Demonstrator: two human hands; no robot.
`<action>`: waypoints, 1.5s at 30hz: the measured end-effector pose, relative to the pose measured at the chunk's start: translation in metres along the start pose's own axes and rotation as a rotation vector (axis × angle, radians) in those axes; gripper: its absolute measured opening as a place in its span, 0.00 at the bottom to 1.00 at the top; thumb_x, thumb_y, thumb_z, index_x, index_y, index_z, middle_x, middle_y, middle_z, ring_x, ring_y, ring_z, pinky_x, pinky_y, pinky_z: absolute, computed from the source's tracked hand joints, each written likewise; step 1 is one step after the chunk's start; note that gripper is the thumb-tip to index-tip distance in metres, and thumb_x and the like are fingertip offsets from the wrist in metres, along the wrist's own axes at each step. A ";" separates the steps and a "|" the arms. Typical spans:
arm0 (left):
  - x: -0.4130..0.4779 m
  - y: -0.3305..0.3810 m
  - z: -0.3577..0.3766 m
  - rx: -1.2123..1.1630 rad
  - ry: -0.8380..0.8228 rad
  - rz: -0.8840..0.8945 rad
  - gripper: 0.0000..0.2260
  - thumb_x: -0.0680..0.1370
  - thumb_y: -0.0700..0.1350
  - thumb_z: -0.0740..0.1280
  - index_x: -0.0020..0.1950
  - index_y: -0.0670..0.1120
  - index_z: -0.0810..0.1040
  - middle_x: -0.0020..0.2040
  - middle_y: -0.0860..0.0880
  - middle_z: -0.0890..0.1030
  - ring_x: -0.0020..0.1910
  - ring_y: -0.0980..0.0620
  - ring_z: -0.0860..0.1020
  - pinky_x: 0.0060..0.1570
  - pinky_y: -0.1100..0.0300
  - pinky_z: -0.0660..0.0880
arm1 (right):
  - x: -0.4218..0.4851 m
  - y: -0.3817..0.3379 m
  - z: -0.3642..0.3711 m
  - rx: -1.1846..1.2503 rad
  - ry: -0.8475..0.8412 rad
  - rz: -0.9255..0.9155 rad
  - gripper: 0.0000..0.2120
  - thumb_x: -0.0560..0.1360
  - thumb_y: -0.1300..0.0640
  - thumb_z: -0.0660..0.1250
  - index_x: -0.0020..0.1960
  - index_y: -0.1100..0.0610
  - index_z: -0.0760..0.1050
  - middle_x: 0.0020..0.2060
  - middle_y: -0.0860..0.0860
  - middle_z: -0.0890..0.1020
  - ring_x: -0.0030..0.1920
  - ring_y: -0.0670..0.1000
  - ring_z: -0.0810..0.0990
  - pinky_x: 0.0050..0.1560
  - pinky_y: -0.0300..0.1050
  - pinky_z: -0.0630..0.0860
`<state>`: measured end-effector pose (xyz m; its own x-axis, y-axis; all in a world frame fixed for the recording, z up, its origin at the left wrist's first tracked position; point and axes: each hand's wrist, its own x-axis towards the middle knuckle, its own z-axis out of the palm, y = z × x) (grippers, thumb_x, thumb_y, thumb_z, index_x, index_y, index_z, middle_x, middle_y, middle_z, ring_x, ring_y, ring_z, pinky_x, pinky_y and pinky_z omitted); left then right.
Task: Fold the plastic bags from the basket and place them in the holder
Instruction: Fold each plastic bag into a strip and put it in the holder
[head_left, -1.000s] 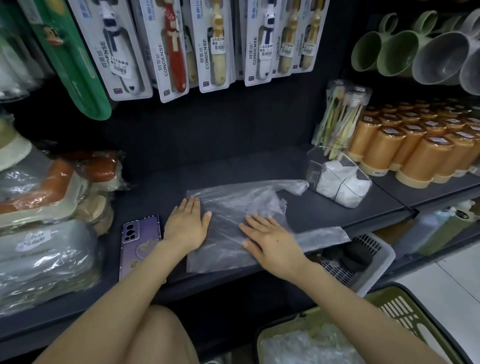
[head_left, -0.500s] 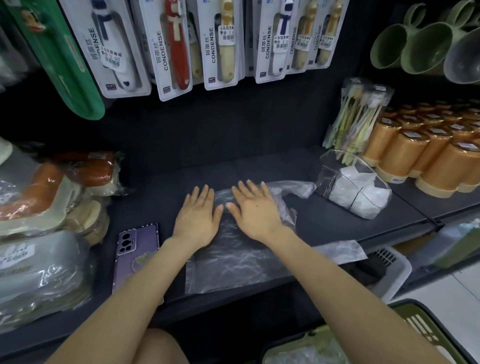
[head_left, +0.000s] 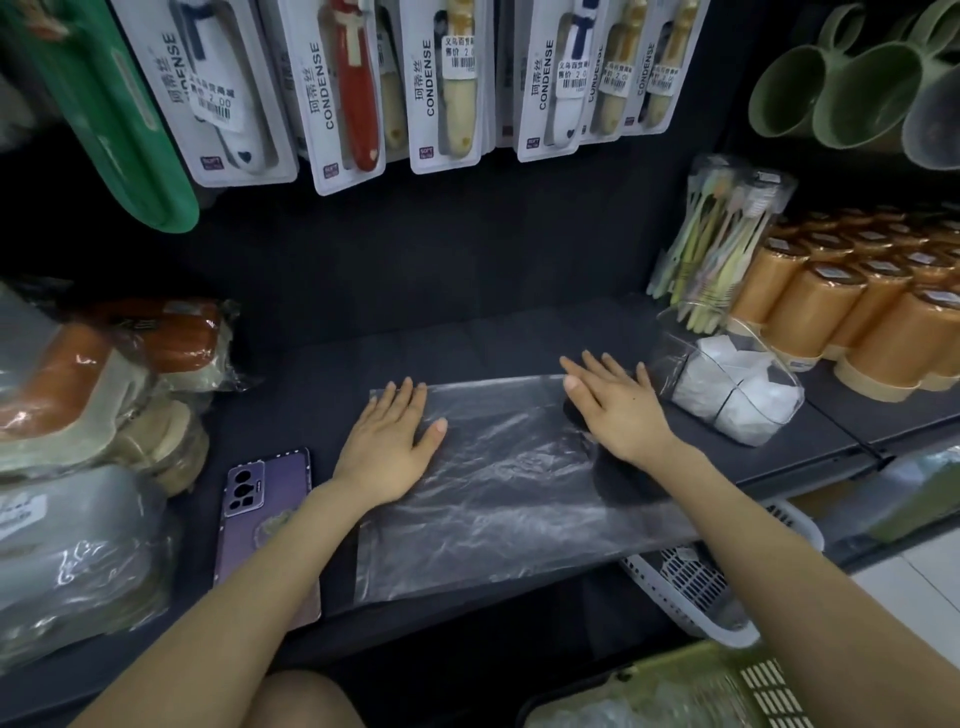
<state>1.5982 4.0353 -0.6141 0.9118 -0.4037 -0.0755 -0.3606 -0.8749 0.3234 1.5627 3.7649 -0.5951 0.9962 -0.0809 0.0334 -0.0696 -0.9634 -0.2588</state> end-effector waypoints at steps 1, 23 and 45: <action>-0.003 0.000 -0.005 -0.091 0.026 -0.005 0.28 0.83 0.58 0.48 0.79 0.48 0.46 0.80 0.48 0.44 0.78 0.51 0.41 0.75 0.59 0.40 | -0.009 -0.010 -0.005 0.032 0.049 -0.032 0.26 0.82 0.40 0.41 0.77 0.46 0.58 0.77 0.51 0.59 0.78 0.53 0.52 0.75 0.58 0.42; -0.099 0.025 -0.015 -0.717 0.003 0.080 0.13 0.77 0.55 0.66 0.59 0.53 0.79 0.65 0.54 0.77 0.67 0.60 0.71 0.72 0.58 0.61 | -0.144 -0.028 0.014 0.050 0.370 -0.607 0.12 0.77 0.51 0.63 0.41 0.55 0.81 0.40 0.46 0.83 0.44 0.49 0.78 0.49 0.42 0.69; -0.094 0.021 -0.016 -0.471 0.378 -0.273 0.17 0.80 0.48 0.63 0.67 0.43 0.69 0.46 0.45 0.81 0.52 0.40 0.78 0.40 0.57 0.65 | -0.028 -0.078 -0.031 0.187 -0.274 -0.155 0.09 0.78 0.58 0.63 0.47 0.59 0.81 0.42 0.47 0.81 0.48 0.51 0.79 0.49 0.45 0.74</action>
<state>1.5086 4.0592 -0.5849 0.9954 0.0124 0.0949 -0.0604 -0.6872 0.7239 1.5384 3.8345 -0.5461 0.9731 0.1586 -0.1669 0.0695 -0.8935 -0.4437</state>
